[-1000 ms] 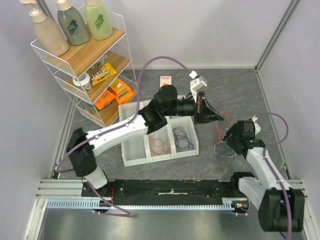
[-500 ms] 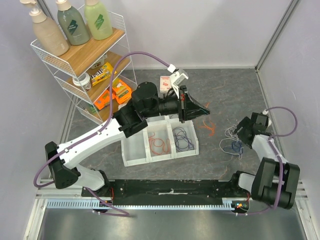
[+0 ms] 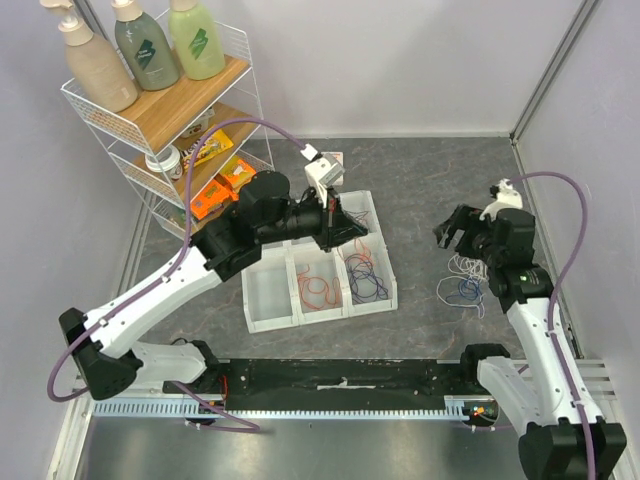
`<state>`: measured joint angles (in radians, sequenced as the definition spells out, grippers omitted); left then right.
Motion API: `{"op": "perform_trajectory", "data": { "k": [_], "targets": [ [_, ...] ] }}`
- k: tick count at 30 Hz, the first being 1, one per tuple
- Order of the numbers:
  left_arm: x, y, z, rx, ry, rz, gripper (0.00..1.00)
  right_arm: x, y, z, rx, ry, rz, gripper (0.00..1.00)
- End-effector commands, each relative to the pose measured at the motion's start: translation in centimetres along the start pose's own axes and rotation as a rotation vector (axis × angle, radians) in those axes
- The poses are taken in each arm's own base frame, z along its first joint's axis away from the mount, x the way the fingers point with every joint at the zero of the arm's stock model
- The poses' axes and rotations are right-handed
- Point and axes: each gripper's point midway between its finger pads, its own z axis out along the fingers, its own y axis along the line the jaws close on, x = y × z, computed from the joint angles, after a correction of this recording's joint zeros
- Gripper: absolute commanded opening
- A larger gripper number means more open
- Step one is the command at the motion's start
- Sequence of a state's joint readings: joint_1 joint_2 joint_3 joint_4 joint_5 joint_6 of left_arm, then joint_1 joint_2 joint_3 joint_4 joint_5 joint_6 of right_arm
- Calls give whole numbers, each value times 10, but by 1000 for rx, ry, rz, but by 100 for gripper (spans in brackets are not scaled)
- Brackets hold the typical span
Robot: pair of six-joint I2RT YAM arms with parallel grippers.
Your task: Untangle the cables
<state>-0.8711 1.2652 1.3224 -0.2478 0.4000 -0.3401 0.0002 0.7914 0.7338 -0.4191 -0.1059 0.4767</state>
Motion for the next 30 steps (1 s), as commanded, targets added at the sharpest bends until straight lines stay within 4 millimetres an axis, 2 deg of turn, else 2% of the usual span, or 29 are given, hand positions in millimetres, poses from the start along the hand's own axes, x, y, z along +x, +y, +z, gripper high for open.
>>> {"op": "perform_trajectory", "data": {
  "k": [1, 3, 6, 9, 12, 19, 21, 25, 26, 30],
  "targets": [
    [24, 42, -22, -235, 53, 47, 2, 10, 47, -8, -208, 75, -38, 87],
    [40, 53, -29, -299, 76, -2, 2, 9, 47, -11, -209, 72, -55, 87],
    [71, 59, -32, -297, 89, -54, 2, 8, 44, -13, -193, 70, -71, 87],
    [88, 71, -31, -321, 49, -77, 2, 7, 48, -16, -214, 61, -56, 87],
    [103, 94, -34, -429, 42, -109, 2, 4, 53, -18, -237, 50, -53, 87],
    [162, 145, -41, -652, 119, -168, 2, 15, 46, -21, -221, 62, -56, 87],
    [175, 156, -39, -690, 156, -183, 2, 20, 44, -20, -218, 65, -44, 87],
    [188, 172, -37, -769, 254, -198, 3, 27, 43, -14, -217, 92, -30, 87],
    [190, 173, -36, -776, 278, -201, 9, 30, 43, -13, -216, 102, -24, 86],
    [184, 161, -34, -724, 241, -233, 46, 38, 40, -12, -211, 123, -11, 86]
  ]
}}
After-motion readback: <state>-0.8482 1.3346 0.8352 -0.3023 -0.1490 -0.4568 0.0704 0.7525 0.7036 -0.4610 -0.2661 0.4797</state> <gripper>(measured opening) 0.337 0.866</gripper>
